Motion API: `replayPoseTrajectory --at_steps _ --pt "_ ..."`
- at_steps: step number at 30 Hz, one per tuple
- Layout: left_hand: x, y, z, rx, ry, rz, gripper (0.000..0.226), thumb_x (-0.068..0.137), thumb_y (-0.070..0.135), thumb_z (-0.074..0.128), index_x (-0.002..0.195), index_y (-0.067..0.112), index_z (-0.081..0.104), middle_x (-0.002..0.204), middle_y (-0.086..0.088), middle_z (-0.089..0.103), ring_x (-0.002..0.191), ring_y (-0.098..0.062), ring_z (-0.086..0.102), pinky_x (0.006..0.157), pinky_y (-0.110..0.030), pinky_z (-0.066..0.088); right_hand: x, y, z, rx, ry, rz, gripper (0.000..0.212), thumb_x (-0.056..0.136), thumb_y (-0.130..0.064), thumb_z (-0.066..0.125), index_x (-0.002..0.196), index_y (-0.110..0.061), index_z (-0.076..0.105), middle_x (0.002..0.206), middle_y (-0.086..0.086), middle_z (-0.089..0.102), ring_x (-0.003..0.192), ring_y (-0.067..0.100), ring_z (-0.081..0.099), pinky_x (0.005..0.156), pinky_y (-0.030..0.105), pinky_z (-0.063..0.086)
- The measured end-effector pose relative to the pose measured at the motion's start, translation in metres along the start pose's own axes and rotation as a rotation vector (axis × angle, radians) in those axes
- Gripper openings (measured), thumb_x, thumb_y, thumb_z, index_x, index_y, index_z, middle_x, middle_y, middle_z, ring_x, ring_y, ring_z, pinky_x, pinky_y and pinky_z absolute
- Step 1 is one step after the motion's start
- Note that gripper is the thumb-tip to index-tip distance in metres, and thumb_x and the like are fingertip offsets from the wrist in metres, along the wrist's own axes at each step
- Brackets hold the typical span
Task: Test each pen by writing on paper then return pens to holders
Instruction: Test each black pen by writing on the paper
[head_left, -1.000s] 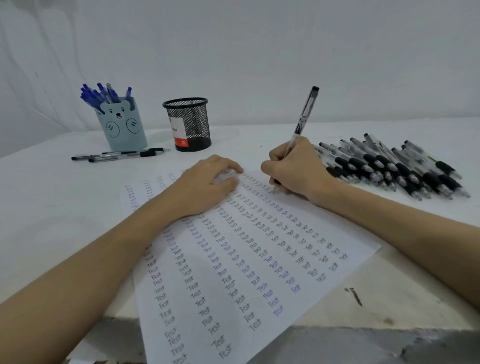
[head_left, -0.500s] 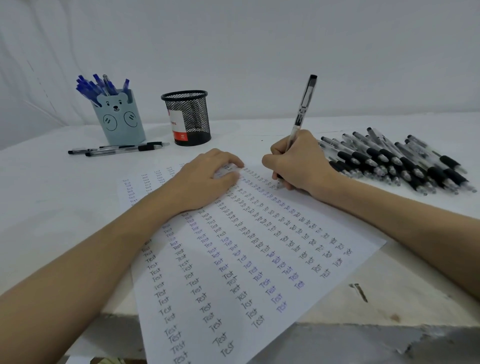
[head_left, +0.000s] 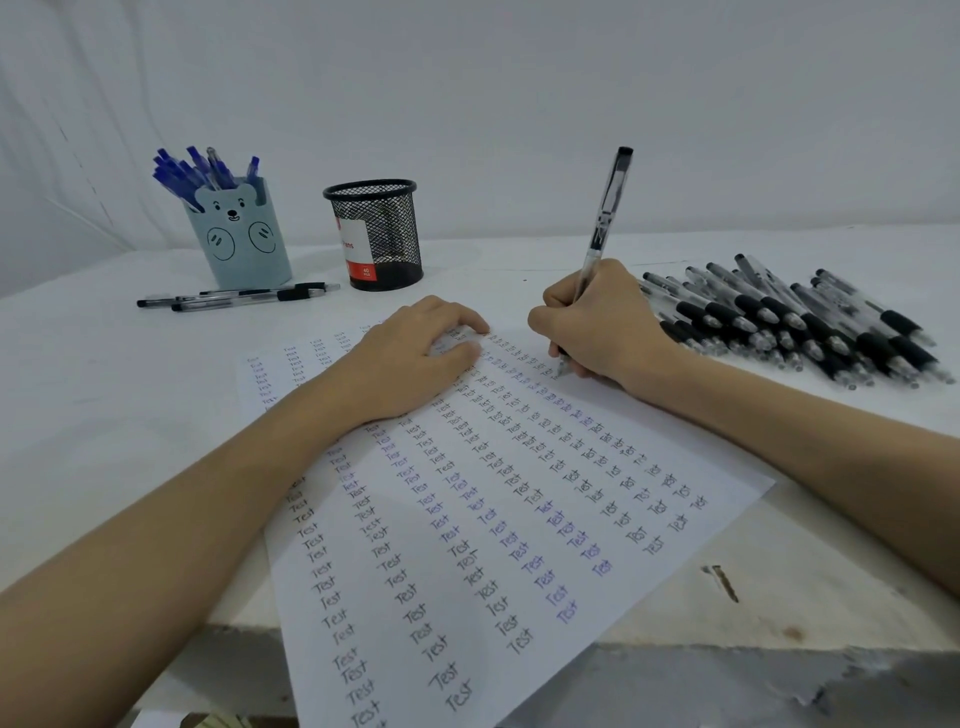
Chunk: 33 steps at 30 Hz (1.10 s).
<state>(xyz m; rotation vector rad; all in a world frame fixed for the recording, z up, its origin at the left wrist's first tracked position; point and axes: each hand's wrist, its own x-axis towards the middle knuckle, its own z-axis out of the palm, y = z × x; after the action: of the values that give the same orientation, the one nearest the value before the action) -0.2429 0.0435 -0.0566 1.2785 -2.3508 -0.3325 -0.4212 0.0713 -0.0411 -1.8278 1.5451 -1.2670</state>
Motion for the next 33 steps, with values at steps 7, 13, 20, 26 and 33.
replayPoseTrajectory --at_steps 7,13,20,26,33 --pt "0.0 -0.001 0.0 0.0 0.004 0.0 0.026 0.096 0.034 0.045 0.121 0.033 0.053 0.127 0.009 0.047 0.119 -0.009 0.043 0.103 -0.035 0.033 -0.001 0.0 -0.001 0.029 0.029 0.022 0.043 0.074 0.007 0.049 0.043 -0.011 0.027 0.041 0.007 0.038 0.025 0.009 0.04 0.03 0.009 0.021" --pt "0.0 -0.002 0.001 0.001 0.0 0.006 0.025 0.096 0.034 0.045 0.119 0.034 0.053 0.127 0.009 0.047 0.119 -0.009 0.042 0.105 -0.037 0.033 0.0 0.0 -0.002 0.012 0.029 0.052 0.043 0.076 0.006 0.049 0.042 -0.011 0.029 0.042 0.008 0.039 0.022 0.006 0.036 0.03 0.011 0.024" --pt "0.0 -0.001 0.001 -0.006 0.002 -0.002 0.026 0.096 0.034 0.045 0.12 0.033 0.054 0.125 0.009 0.048 0.116 -0.009 0.043 0.102 -0.033 0.034 0.001 0.0 -0.001 0.048 0.047 0.093 0.04 0.077 0.002 0.054 0.043 -0.01 0.036 0.042 0.007 0.037 0.026 0.005 0.042 0.032 0.012 0.025" --pt "-0.001 -0.001 0.0 -0.01 -0.006 -0.001 0.026 0.096 0.034 0.045 0.12 0.033 0.053 0.126 0.009 0.047 0.118 -0.009 0.043 0.103 -0.034 0.033 0.006 -0.007 -0.02 0.255 0.009 0.232 0.032 0.084 -0.019 0.063 0.059 -0.012 0.043 0.046 0.004 0.044 0.038 0.015 0.034 0.039 0.017 0.027" --pt "-0.002 0.001 -0.001 -0.011 -0.003 -0.003 0.026 0.096 0.033 0.045 0.121 0.032 0.054 0.127 0.009 0.048 0.117 -0.008 0.043 0.102 -0.031 0.033 0.012 -0.005 -0.03 0.33 0.024 0.274 0.029 0.1 -0.037 0.043 0.089 -0.01 0.044 0.029 -0.001 0.035 0.024 0.012 0.024 0.032 0.013 0.02"
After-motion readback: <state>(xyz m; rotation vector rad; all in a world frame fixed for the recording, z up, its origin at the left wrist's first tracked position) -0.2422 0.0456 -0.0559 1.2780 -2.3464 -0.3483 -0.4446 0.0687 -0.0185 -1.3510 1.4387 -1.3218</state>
